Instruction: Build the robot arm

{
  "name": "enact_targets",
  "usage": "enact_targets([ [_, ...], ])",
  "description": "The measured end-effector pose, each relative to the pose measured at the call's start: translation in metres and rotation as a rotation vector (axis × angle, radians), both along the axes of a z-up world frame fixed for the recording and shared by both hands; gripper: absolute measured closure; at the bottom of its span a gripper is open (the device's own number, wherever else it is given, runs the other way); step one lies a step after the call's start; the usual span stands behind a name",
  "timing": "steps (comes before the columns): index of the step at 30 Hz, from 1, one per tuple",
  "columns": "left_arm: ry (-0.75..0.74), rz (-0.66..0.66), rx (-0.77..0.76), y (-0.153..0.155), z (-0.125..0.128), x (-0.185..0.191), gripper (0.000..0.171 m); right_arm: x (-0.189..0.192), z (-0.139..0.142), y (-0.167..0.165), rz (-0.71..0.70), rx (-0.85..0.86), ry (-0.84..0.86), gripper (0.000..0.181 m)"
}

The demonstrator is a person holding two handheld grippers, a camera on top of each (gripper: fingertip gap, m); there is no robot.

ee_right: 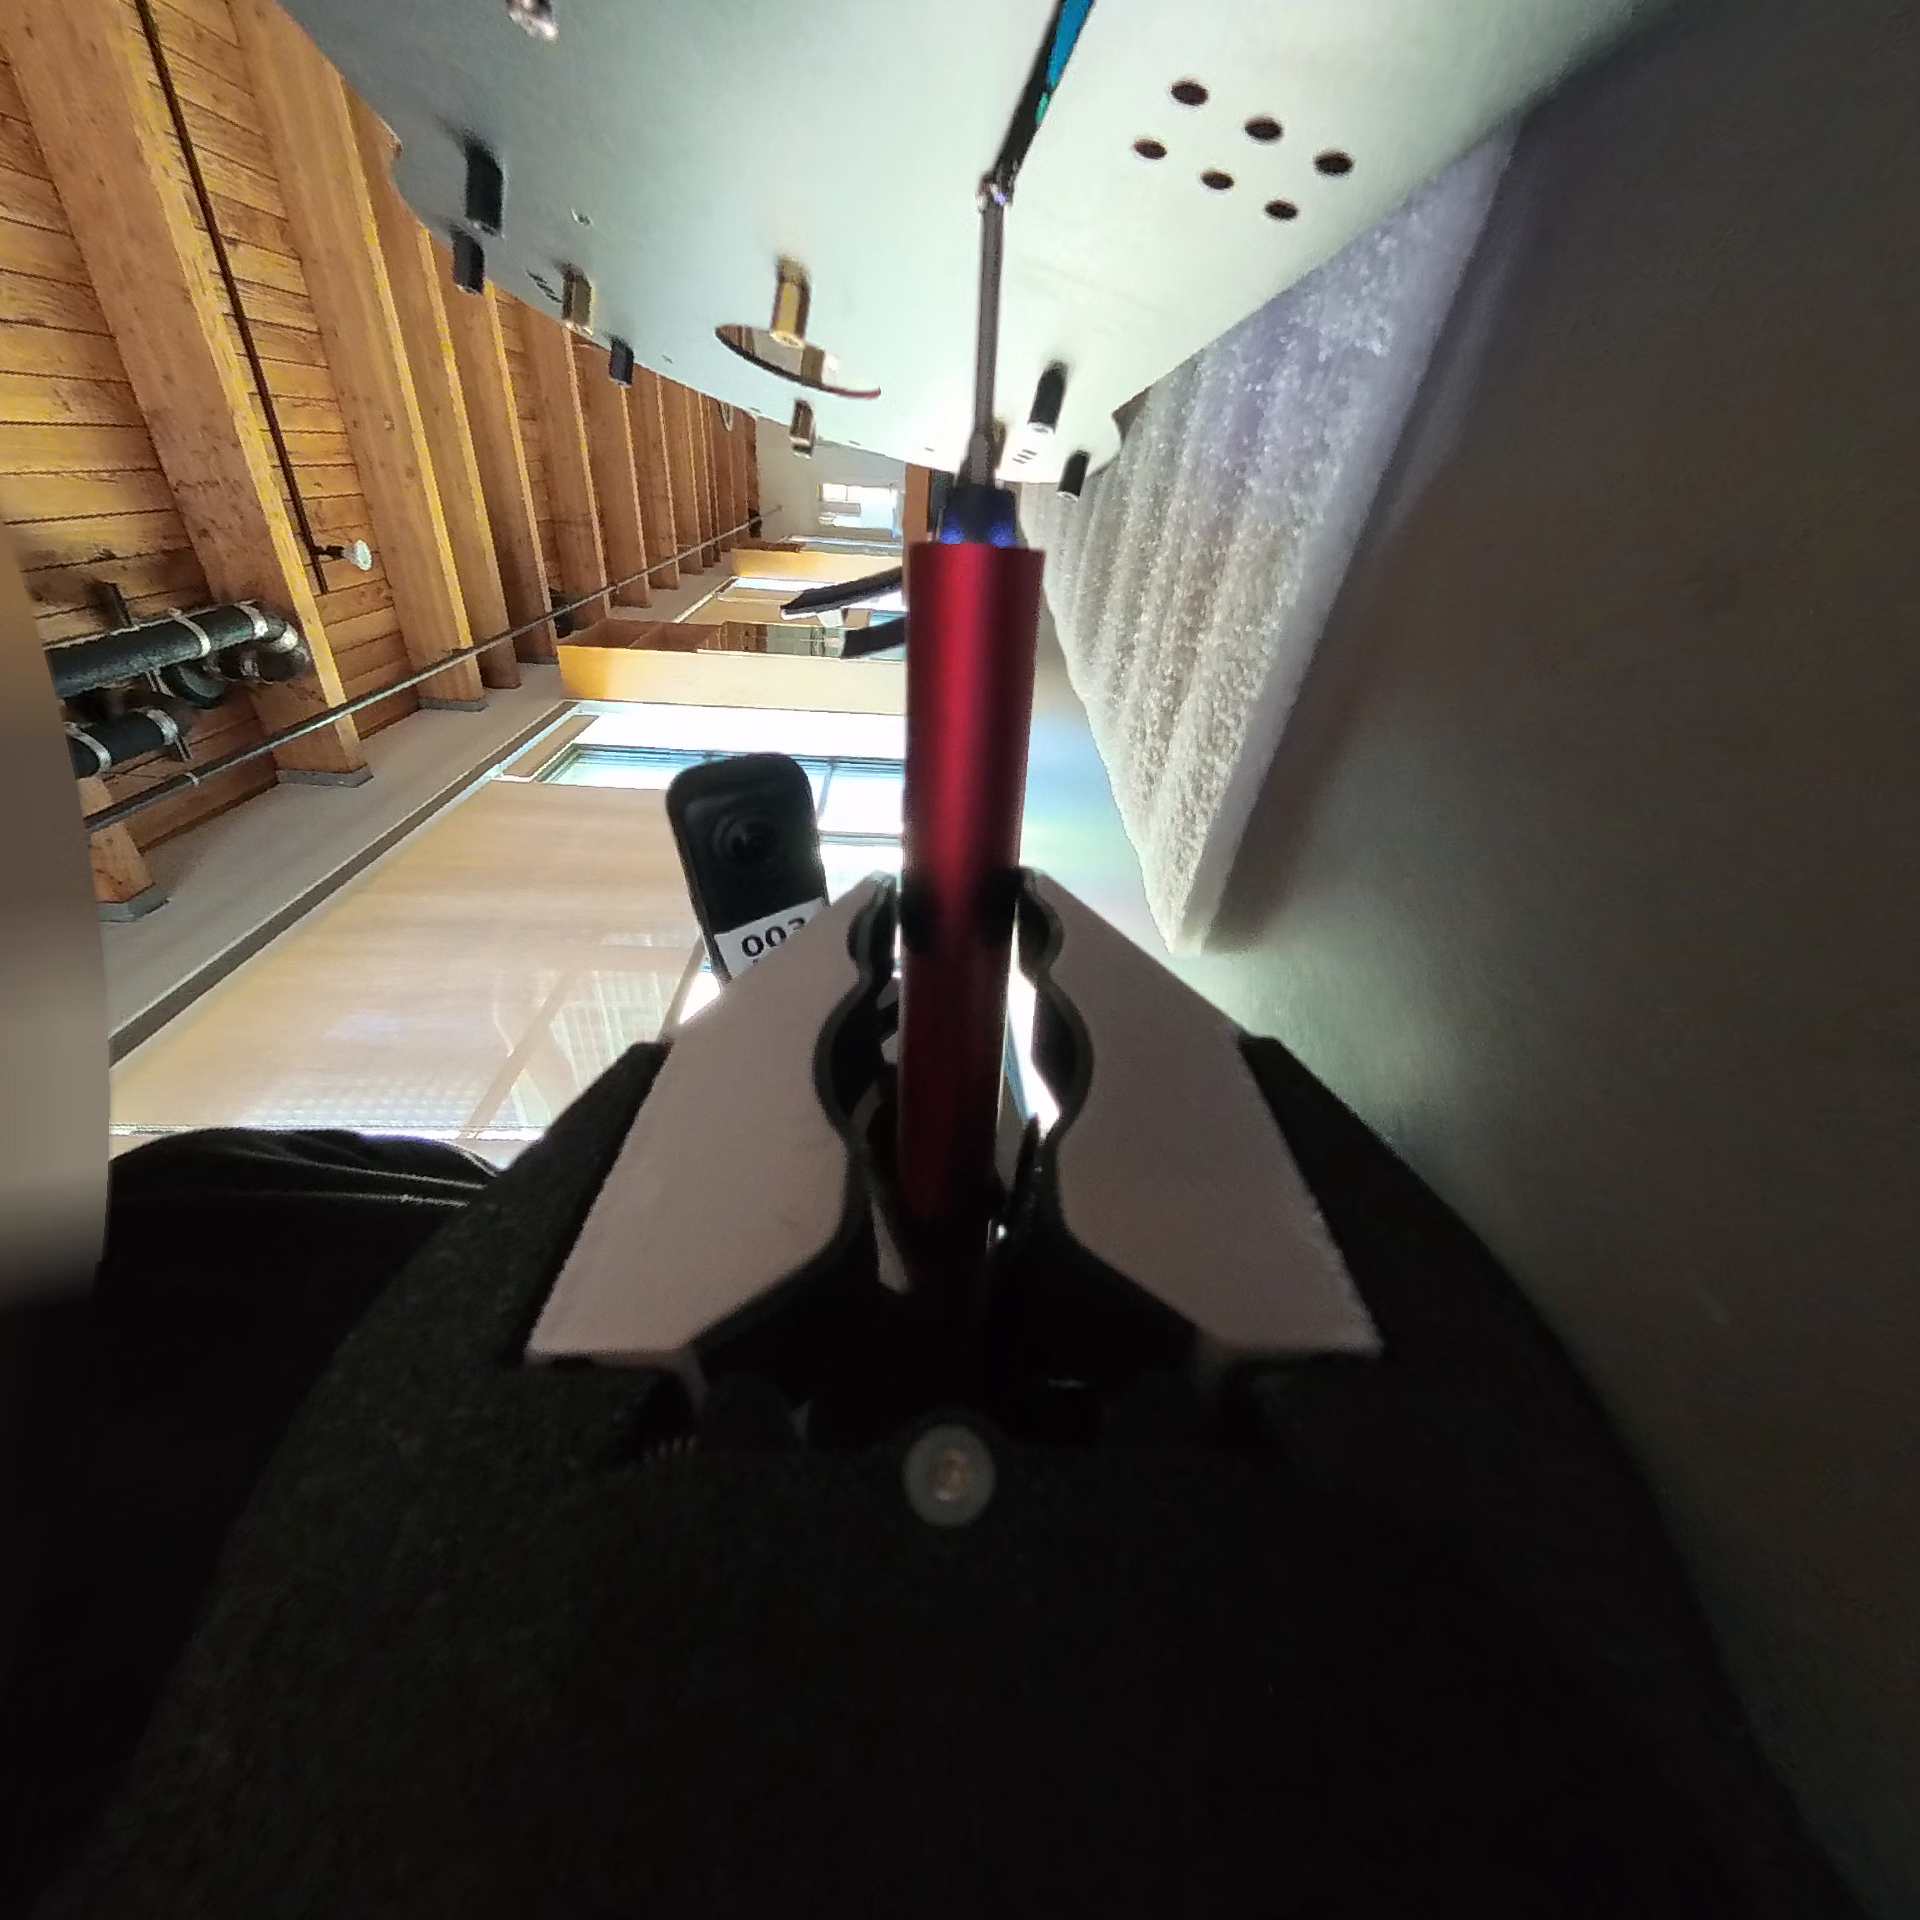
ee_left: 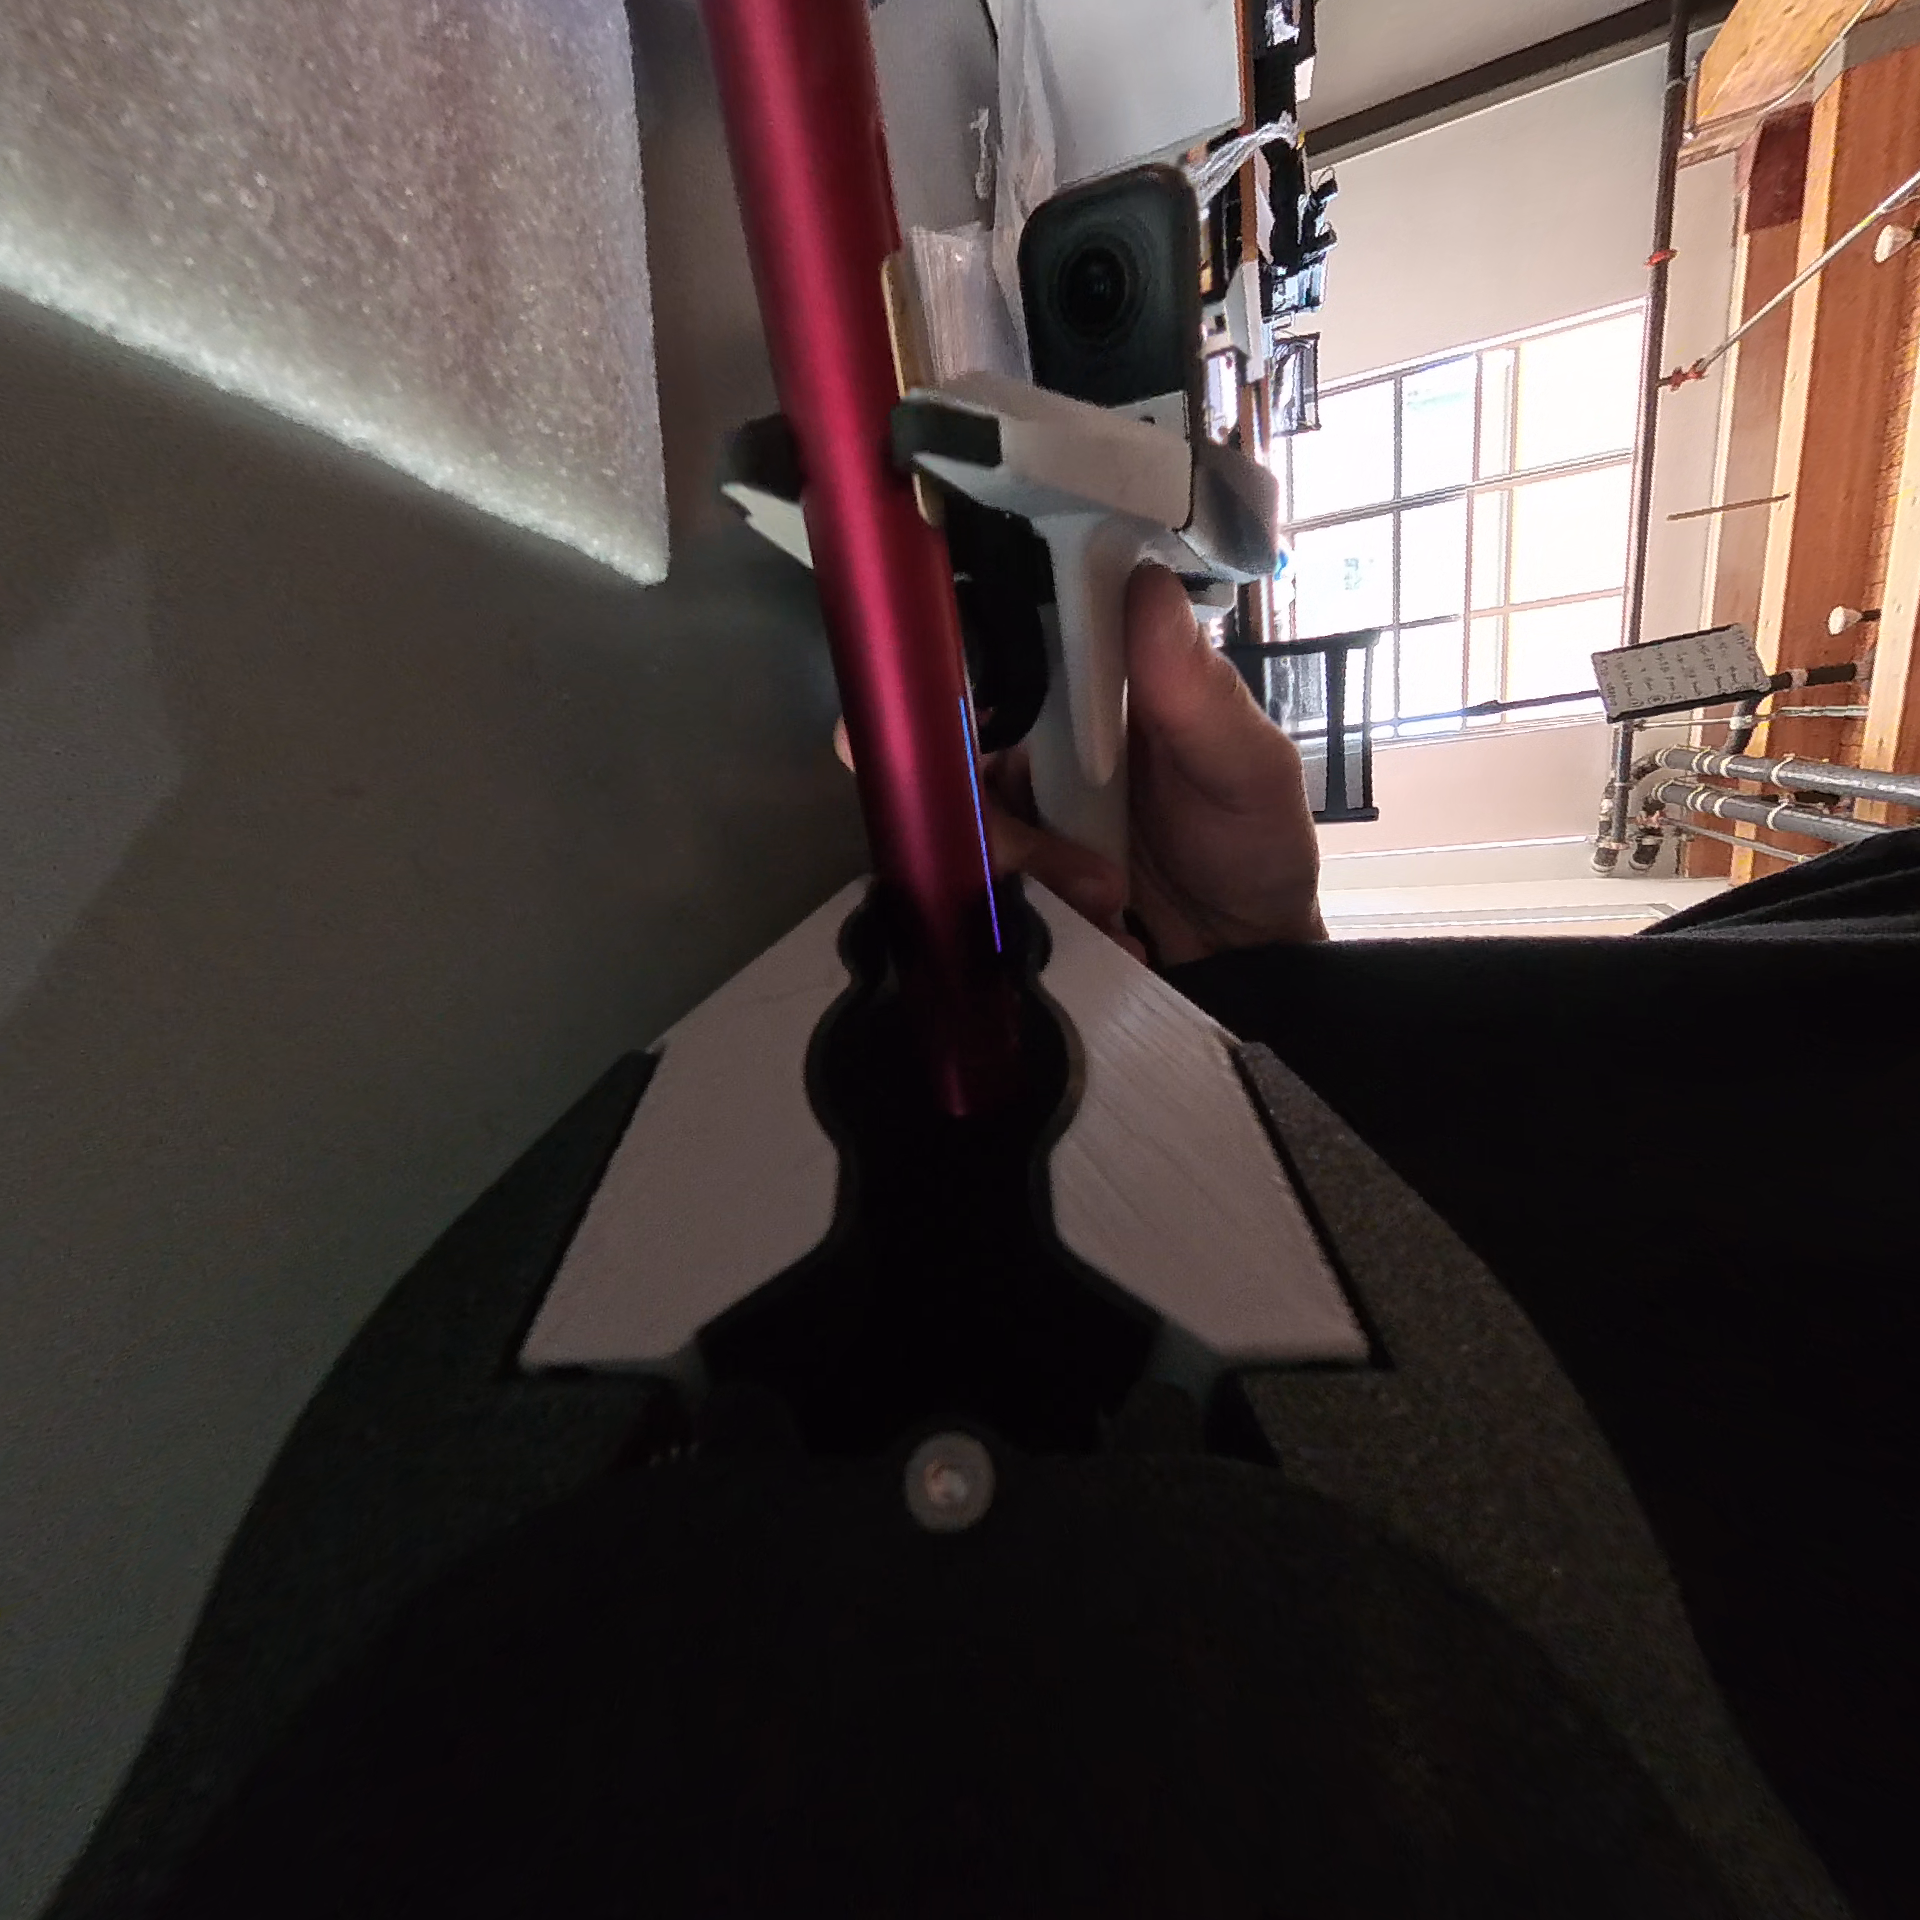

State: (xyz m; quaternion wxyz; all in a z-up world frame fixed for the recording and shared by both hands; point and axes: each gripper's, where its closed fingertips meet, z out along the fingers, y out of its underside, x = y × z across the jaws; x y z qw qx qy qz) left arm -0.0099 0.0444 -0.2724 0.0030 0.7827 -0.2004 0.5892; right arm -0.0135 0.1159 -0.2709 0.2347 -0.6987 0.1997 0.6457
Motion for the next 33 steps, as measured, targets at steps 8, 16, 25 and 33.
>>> enact_targets([
  [8,-0.003,0.009,-0.005,0.002,0.000,-0.002,0.151,0.013,0.001,0.016,-0.030,0.015,0.004,0.162],
  [16,-0.010,0.009,-0.005,0.001,0.000,-0.001,0.151,0.014,0.001,0.016,-0.024,0.019,-0.002,0.162],
  [25,-0.042,-0.009,-0.019,-0.003,0.006,0.007,0.150,0.019,0.003,0.016,-0.042,0.024,0.025,0.162],
  [33,-0.001,-0.022,-0.008,-0.005,0.003,0.012,0.150,0.016,0.003,0.007,-0.003,0.031,-0.005,0.159],
])
